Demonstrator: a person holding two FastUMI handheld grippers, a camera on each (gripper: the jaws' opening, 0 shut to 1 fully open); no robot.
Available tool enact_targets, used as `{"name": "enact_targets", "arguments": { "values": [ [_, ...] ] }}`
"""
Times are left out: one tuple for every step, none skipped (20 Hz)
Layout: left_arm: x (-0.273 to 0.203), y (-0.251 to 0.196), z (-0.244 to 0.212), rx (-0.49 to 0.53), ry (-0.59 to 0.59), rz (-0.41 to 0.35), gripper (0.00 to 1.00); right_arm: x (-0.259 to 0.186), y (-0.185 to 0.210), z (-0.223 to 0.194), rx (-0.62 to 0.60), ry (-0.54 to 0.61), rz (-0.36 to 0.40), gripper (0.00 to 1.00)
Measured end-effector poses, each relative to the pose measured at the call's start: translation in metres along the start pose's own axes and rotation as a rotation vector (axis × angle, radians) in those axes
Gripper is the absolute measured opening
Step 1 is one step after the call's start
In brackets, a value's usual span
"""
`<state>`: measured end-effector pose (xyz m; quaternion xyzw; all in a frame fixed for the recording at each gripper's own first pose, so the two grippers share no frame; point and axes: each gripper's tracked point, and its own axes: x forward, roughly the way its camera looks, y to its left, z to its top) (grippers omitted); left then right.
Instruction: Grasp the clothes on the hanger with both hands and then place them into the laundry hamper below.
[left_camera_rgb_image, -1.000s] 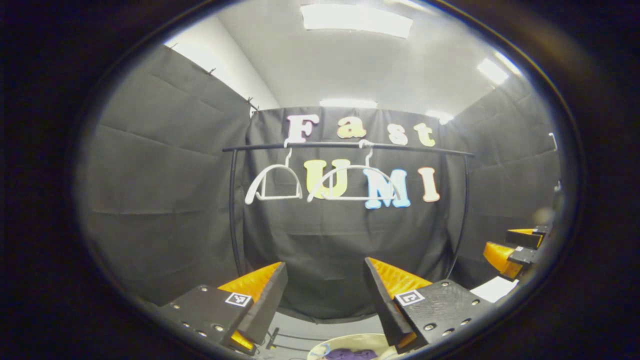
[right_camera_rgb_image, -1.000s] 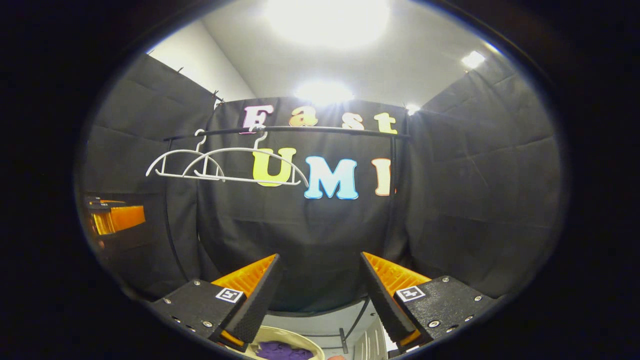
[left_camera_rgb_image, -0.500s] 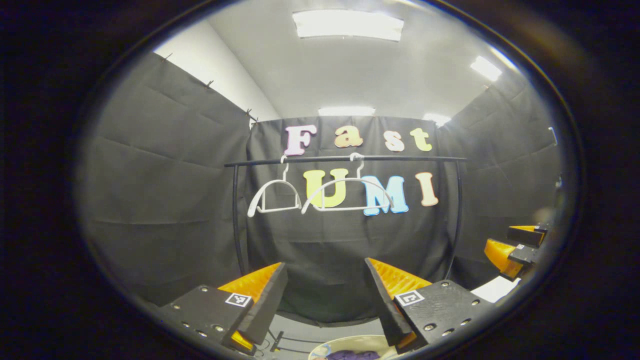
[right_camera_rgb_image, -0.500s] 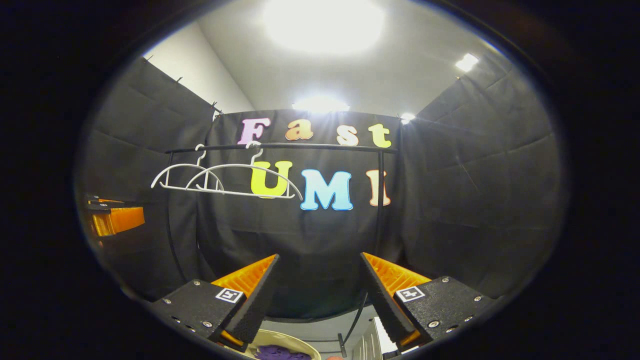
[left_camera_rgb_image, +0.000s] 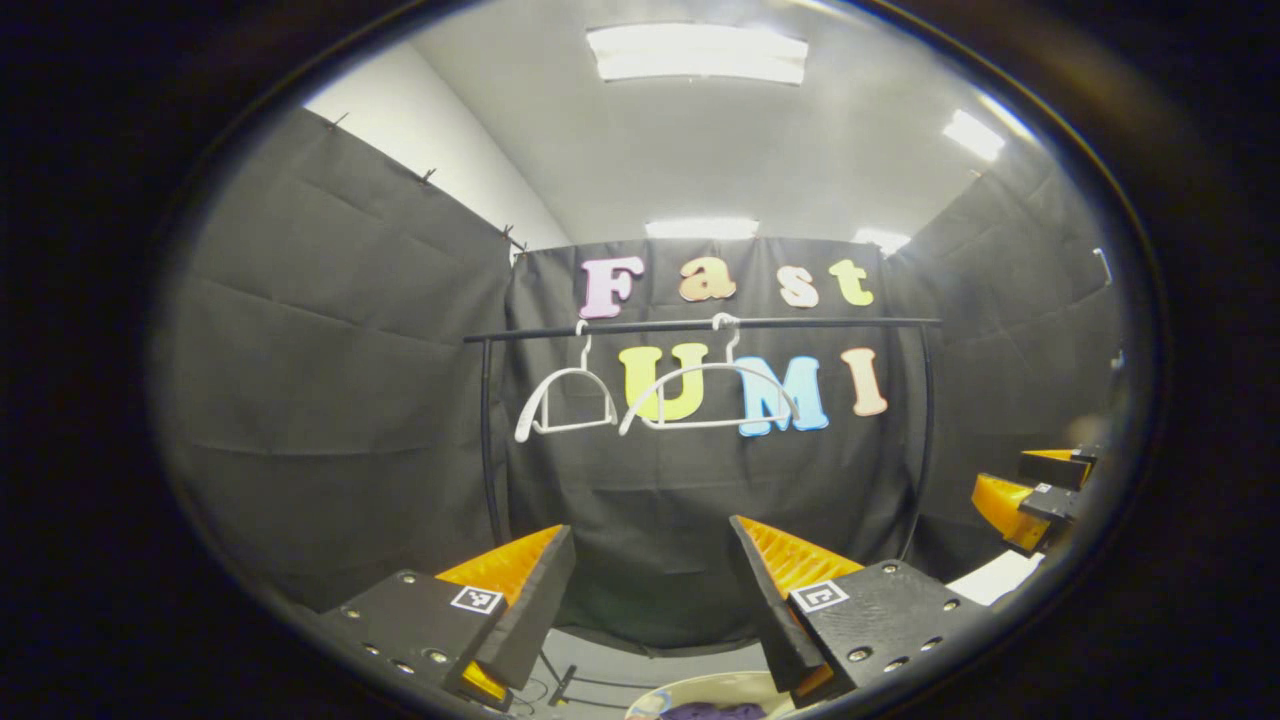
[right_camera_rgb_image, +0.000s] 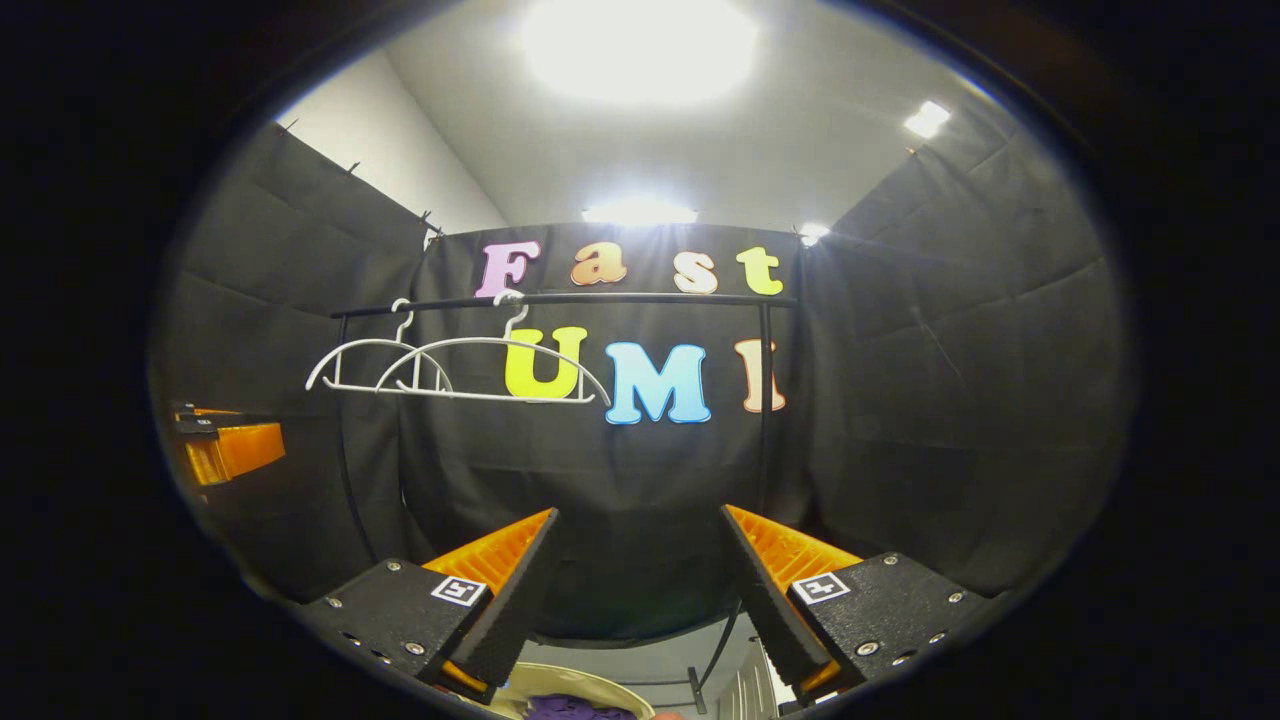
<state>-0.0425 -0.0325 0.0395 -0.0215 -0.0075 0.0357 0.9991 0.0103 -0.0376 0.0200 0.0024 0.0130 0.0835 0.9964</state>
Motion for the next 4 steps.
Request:
{"name": "enact_targets", "arguments": {
  "values": [
    [0.0008, 0.0014, 0.0014, 0.003, -0.003, 0.002, 0.93, 0.0016, 0.0001, 0.0013, 0.003, -0.002, -0.003, 0.95],
    [0.0017, 0.0021, 0.0022, 0.007, -0.007, 0.004, 0.93, 0.0027, 0.0011, 0.0022, 0.003, -0.005, -0.006, 0.95],
    [0.0024, 0.0023, 0.0034, 0.010, -0.010, 0.004, 0.93, 0.0039, 0.0013, 0.0028, 0.002, -0.005, -0.008, 0.95],
    [0.0023, 0.0032, 0.0033, 0.012, -0.012, 0.004, 0.83, 0.0036, 0.0019, 0.0024, 0.001, -0.005, -0.008, 0.95]
  ]
}}
